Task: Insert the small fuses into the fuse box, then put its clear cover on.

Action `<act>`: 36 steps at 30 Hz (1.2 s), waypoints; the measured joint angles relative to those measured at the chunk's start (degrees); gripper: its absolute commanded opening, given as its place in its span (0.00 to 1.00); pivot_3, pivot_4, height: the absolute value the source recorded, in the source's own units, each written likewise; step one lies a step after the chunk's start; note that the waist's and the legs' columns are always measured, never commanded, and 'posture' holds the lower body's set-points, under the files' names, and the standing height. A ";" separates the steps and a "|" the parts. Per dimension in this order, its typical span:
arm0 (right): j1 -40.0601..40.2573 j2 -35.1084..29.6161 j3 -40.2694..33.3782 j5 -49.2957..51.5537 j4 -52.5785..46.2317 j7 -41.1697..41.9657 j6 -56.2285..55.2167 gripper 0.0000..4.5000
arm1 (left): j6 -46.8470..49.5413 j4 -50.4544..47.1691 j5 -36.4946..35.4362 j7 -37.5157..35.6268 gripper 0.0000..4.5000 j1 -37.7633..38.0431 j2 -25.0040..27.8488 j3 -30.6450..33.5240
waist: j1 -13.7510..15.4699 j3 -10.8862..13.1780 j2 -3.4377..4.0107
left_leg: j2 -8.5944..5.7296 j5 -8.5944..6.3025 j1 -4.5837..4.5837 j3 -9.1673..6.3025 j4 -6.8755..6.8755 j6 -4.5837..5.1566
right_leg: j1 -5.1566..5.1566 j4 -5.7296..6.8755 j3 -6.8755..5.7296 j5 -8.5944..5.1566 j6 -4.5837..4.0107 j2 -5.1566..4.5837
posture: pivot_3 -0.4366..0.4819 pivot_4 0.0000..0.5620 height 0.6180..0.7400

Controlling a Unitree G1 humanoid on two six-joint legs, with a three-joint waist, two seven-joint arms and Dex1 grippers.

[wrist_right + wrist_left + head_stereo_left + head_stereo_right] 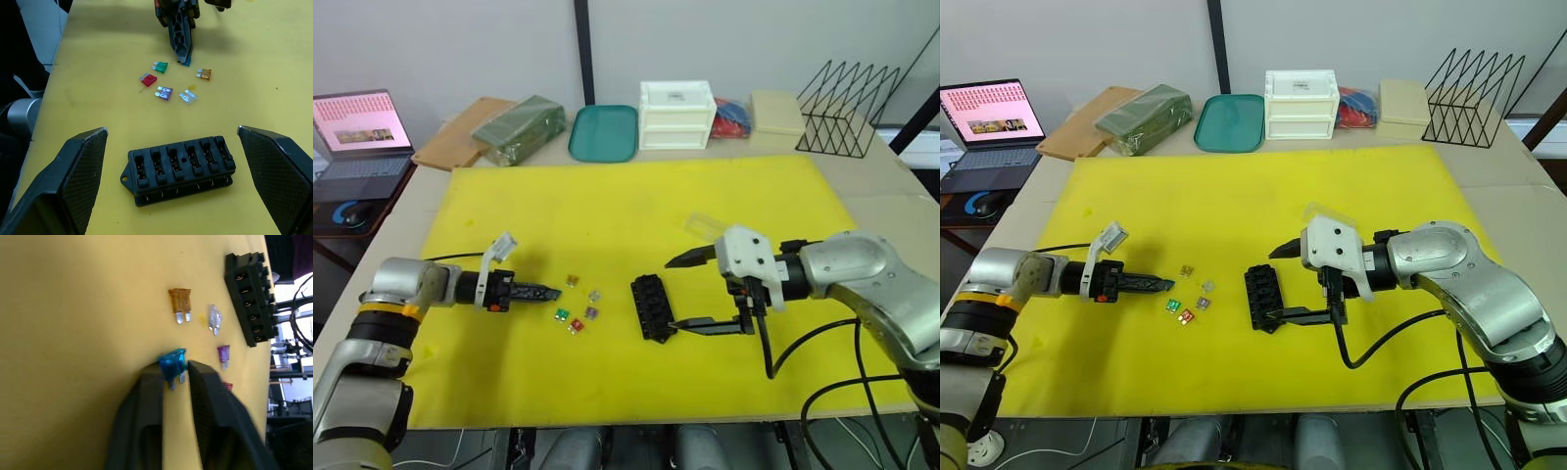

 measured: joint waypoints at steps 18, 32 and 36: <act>-0.15 0.51 0.80 -1.52 0.26 0.61 -0.06 1.00 | -5.30 -2.85 -0.62 1.36 0.01 4.06 -0.50 3.72 | -0.13 -0.01 0.01 | 0.02 0.00 0.00 0.03 0.12 0.00 | -0.01 0.12 0.03 0.00 0.00 0.02 | 0.48 0.27 1.00; -1.02 0.52 1.39 -2.09 1.05 1.20 -0.08 1.00 | -2.09 -7.28 -2.31 4.65 0.29 6.45 -0.32 5.17 | -0.25 -0.02 0.02 | 0.02 -0.01 -0.03 0.03 0.18 0.00 | -0.01 0.13 0.04 0.00 0.00 0.02 | 0.48 0.27 1.00; -1.03 0.55 1.68 -2.19 1.06 1.30 -0.15 1.00 | -2.26 -6.21 -2.61 4.73 0.29 6.40 -0.34 5.49 | -0.31 -0.02 0.02 | 0.02 -0.01 -0.02 0.03 0.22 0.00 | -0.01 0.17 0.04 0.00 0.00 0.03 | 0.48 0.27 1.00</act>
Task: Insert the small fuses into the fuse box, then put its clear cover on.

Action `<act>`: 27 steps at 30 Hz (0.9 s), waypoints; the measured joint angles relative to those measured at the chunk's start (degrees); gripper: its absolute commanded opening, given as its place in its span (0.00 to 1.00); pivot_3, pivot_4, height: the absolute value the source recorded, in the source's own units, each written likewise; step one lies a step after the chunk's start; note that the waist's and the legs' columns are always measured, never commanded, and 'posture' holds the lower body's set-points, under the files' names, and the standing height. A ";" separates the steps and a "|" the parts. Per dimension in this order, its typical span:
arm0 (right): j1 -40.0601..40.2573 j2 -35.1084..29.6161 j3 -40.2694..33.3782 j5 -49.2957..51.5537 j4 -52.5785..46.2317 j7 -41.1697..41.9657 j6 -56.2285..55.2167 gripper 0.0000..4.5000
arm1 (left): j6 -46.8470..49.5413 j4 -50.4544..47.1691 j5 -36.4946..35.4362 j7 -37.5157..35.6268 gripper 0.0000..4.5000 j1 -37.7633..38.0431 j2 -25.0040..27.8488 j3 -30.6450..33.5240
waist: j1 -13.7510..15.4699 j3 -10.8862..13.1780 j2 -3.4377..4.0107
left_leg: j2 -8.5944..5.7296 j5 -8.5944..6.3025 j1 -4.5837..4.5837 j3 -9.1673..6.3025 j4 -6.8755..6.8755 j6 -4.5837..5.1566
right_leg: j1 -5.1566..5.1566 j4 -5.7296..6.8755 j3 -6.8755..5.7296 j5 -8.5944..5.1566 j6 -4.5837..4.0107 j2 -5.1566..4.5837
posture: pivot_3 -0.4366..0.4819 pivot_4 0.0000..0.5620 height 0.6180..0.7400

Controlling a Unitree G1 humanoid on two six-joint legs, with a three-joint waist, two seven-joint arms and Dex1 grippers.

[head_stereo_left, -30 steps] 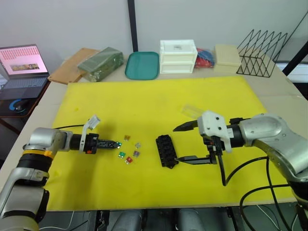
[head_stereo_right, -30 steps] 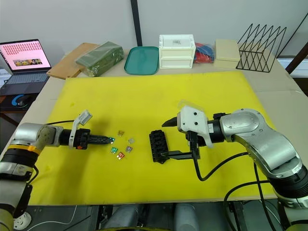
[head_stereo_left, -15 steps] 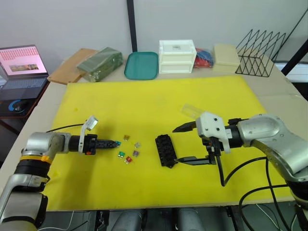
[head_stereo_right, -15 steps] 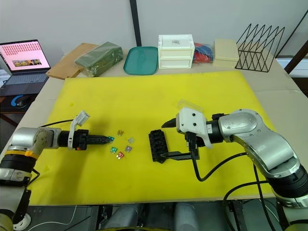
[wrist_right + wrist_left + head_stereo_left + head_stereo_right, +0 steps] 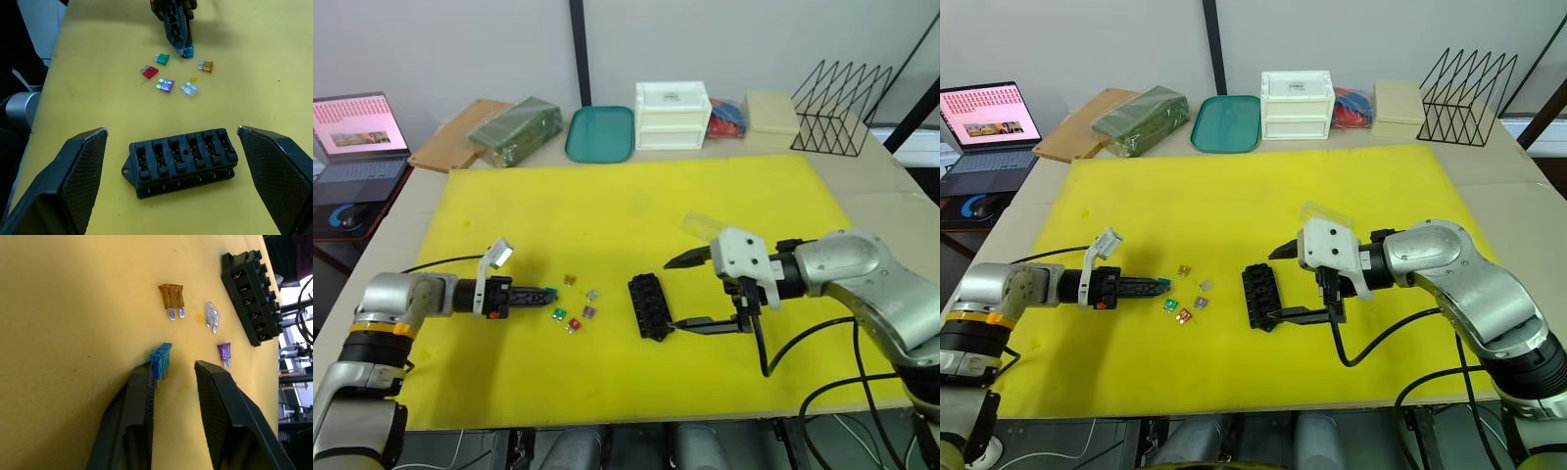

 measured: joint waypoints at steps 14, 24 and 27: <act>0.01 0.00 0.17 -0.86 0.00 0.24 -1.10 1.00 | 0.37 2.85 -1.50 -0.56 0.29 0.70 0.44 1.97 | -0.95 0.00 0.00 | 0.02 0.00 0.01 -0.01 0.01 0.00 | 0.00 0.04 0.00 0.00 0.00 0.02 | 0.48 0.27 1.00; 0.00 0.02 0.22 -1.04 0.00 0.60 -1.16 1.00 | 0.26 2.89 -1.54 -0.64 0.11 1.24 0.81 2.16 | -1.06 0.00 0.00 | 0.02 0.00 0.01 0.00 0.01 0.00 | -0.01 0.04 0.00 0.00 0.00 0.02 | 0.48 0.27 1.00; -0.04 0.14 0.52 -1.10 0.03 0.60 -1.19 1.00 | 0.41 2.88 -1.55 -0.91 0.11 1.35 1.10 2.33 | -1.12 0.00 0.00 | 0.03 0.00 0.00 0.00 0.00 0.00 | -0.02 0.04 0.00 0.00 0.00 0.02 | 0.48 0.27 1.00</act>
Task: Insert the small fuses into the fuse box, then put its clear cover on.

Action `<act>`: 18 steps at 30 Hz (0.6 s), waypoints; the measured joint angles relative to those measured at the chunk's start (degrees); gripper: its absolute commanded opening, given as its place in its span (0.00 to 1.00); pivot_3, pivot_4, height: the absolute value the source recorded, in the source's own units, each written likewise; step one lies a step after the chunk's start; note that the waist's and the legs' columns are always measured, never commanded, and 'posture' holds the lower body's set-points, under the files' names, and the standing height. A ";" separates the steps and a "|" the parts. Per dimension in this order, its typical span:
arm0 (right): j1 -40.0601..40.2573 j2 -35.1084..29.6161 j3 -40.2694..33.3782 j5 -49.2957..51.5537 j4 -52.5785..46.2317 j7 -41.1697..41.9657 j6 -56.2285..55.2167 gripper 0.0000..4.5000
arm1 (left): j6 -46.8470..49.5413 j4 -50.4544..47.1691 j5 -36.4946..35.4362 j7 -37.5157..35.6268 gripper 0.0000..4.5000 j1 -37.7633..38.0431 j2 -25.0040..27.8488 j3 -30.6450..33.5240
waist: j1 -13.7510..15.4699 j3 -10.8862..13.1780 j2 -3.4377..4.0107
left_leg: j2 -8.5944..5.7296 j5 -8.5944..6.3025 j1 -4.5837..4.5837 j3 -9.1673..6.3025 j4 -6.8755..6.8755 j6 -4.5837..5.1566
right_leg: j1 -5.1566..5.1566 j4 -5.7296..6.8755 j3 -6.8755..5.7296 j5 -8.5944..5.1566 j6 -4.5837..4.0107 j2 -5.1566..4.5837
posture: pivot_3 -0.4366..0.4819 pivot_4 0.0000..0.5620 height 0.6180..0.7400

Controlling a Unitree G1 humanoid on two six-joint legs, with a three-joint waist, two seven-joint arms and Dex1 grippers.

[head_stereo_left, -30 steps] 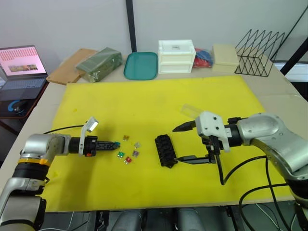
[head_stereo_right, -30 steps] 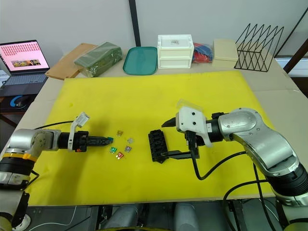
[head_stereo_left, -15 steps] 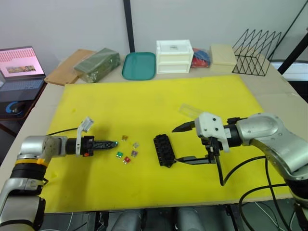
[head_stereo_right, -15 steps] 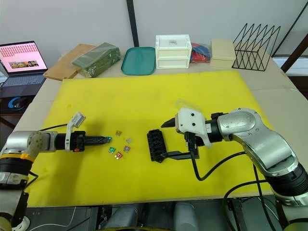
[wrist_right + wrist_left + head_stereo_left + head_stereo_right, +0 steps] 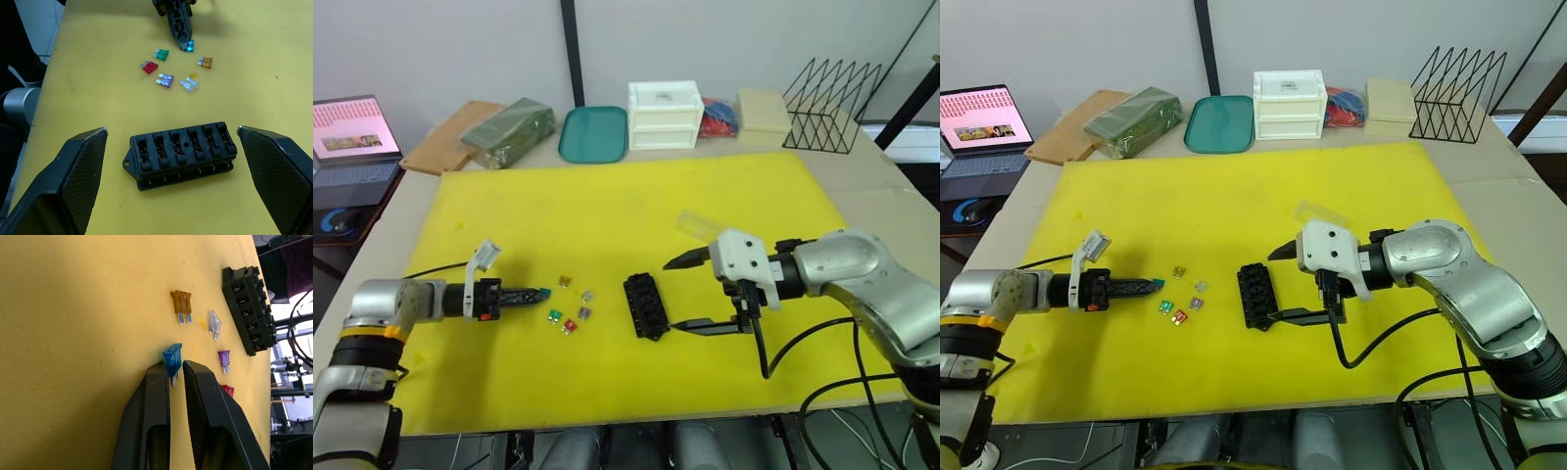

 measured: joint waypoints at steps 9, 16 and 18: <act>-0.10 0.25 1.11 -0.45 0.08 0.07 -0.50 1.00 | 0.61 -0.26 -0.17 0.27 0.11 0.14 0.07 0.35 | 0.00 0.00 0.00 | 0.00 0.00 0.00 0.00 0.00 0.00 | 0.00 0.00 0.00 0.00 0.00 0.00 | 0.48 0.27 1.00; -0.10 0.25 1.19 -0.49 0.09 0.12 -0.80 1.00 | 1.53 -1.18 -0.90 1.01 0.07 0.77 0.10 1.32 | 0.00 0.00 0.00 | 0.00 0.00 -0.01 0.00 0.00 0.00 | -0.01 -0.01 0.01 0.00 0.00 0.00 | 0.48 0.27 1.00; -0.10 0.25 1.19 -0.50 0.09 0.12 -0.82 1.00 | 1.56 -1.36 -1.13 1.13 0.00 1.03 0.10 1.63 | 0.00 0.00 0.00 | 0.00 0.00 -0.01 0.00 0.00 0.00 | -0.01 -0.01 0.01 0.00 0.00 0.00 | 0.48 0.27 1.00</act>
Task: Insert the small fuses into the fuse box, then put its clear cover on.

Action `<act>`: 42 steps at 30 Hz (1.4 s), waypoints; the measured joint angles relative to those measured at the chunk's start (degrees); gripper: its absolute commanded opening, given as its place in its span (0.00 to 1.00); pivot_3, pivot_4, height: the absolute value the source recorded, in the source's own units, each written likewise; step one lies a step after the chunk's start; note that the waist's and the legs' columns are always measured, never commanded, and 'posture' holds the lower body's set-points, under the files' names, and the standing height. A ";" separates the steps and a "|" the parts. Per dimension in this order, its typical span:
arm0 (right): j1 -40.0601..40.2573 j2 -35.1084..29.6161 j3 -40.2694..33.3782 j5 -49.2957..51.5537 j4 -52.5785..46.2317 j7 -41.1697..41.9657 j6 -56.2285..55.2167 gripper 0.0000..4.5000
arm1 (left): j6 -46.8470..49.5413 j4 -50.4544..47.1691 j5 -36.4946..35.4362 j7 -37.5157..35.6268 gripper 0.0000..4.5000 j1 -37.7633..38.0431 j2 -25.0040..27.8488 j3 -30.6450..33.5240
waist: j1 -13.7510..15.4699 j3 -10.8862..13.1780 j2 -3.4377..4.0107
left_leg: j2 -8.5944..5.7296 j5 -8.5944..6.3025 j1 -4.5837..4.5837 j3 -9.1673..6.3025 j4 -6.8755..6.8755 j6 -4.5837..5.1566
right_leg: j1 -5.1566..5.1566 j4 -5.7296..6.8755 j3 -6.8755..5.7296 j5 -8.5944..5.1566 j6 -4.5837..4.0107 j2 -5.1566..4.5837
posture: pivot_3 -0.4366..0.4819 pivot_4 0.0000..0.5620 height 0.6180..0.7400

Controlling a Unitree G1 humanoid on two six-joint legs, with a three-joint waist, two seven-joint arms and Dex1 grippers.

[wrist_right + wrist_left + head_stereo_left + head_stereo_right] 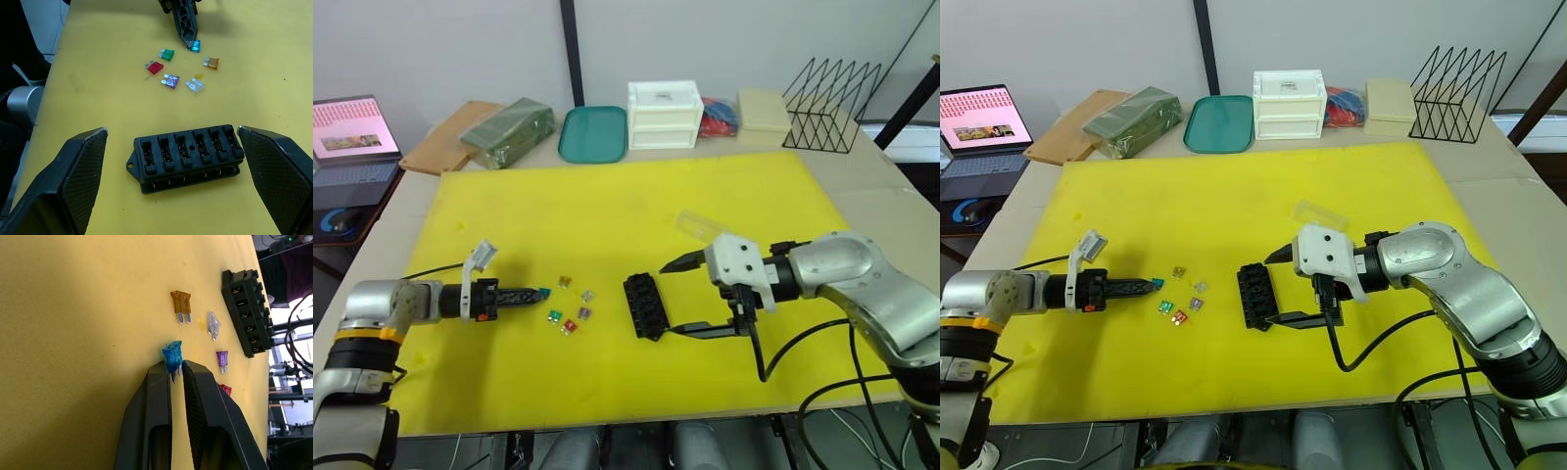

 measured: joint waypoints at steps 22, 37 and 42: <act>-9.30 4.17 -4.38 11.67 -0.32 -6.58 15.05 1.00 | -12.04 -24.01 -5.71 -0.33 0.00 1.36 -3.71 5.13 | 0.43 0.02 -0.04 | -0.01 -0.05 -0.37 -0.02 0.34 0.08 | -0.11 -0.04 -0.03 0.06 0.05 -0.03 | 0.48 0.27 1.00; -22.08 11.25 -11.68 32.67 5.25 -21.58 43.05 0.56 | -17.98 -34.51 -7.49 0.76 0.00 -4.64 -8.33 -1.96 | 0.30 0.02 -0.04 | -0.01 -0.06 -0.37 0.00 0.33 0.09 | -0.11 -0.07 -0.03 0.07 0.05 -0.03 | 0.48 0.27 1.00; -22.49 12.36 -11.93 35.97 6.49 -25.23 47.50 0.56 | -19.78 -34.78 -6.88 1.29 0.00 -4.80 -8.32 -2.16 | 0.28 0.02 -0.04 | -0.01 -0.06 -0.37 0.00 0.33 0.10 | -0.11 -0.07 -0.03 0.07 0.06 -0.03 | 0.48 0.27 1.00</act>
